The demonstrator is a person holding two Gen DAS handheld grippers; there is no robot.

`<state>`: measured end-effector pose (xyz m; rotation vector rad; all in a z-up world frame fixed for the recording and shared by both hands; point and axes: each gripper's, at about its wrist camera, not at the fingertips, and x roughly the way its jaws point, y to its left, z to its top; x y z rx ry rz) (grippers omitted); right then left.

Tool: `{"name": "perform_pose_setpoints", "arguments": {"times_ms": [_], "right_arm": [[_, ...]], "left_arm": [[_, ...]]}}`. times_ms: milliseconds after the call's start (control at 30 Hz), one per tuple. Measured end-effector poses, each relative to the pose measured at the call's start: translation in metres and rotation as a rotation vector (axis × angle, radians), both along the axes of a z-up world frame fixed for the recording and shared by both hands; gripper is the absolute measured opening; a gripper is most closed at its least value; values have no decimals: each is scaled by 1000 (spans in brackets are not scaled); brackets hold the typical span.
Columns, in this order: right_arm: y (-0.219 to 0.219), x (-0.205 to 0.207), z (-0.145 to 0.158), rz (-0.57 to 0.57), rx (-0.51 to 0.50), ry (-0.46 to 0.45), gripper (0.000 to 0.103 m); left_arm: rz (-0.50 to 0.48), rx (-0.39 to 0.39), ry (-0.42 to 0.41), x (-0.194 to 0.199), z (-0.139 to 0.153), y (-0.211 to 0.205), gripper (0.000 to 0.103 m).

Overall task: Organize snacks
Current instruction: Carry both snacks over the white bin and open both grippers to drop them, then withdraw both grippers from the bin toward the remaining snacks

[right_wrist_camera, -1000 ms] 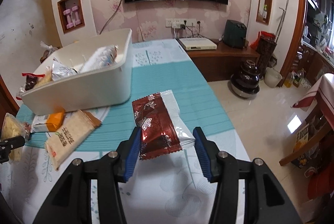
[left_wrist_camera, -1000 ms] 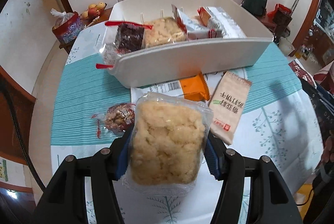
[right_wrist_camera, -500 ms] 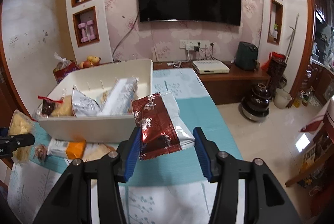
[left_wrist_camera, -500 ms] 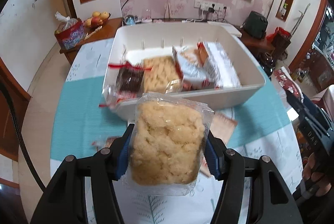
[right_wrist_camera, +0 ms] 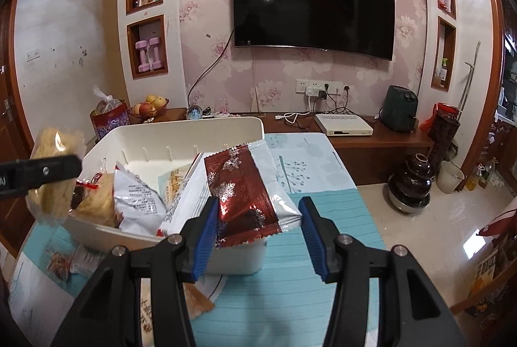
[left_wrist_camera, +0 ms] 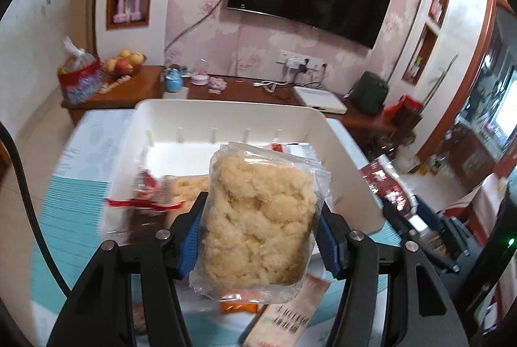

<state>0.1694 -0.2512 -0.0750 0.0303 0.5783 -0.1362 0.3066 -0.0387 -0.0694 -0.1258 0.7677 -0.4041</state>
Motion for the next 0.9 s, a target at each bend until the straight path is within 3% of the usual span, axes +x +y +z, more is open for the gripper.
{"name": "perform_pose_setpoints", "arguments": {"times_ms": [367, 467, 567, 633, 900], "right_arm": [[4, 19, -26, 49, 12, -3, 52], [5, 19, -28, 67, 19, -2, 52], [8, 21, -28, 70, 12, 7, 55], [8, 23, -27, 63, 14, 19, 59], [-5, 15, -20, 22, 102, 38, 61]], "left_arm": [[33, -171, 33, 38, -40, -2, 59], [39, -171, 41, 41, -44, -4, 64], [42, -165, 33, 38, -42, -6, 81], [44, -163, 15, 34, -41, -4, 82], [62, -134, -15, 17, -24, 5, 86]]}}
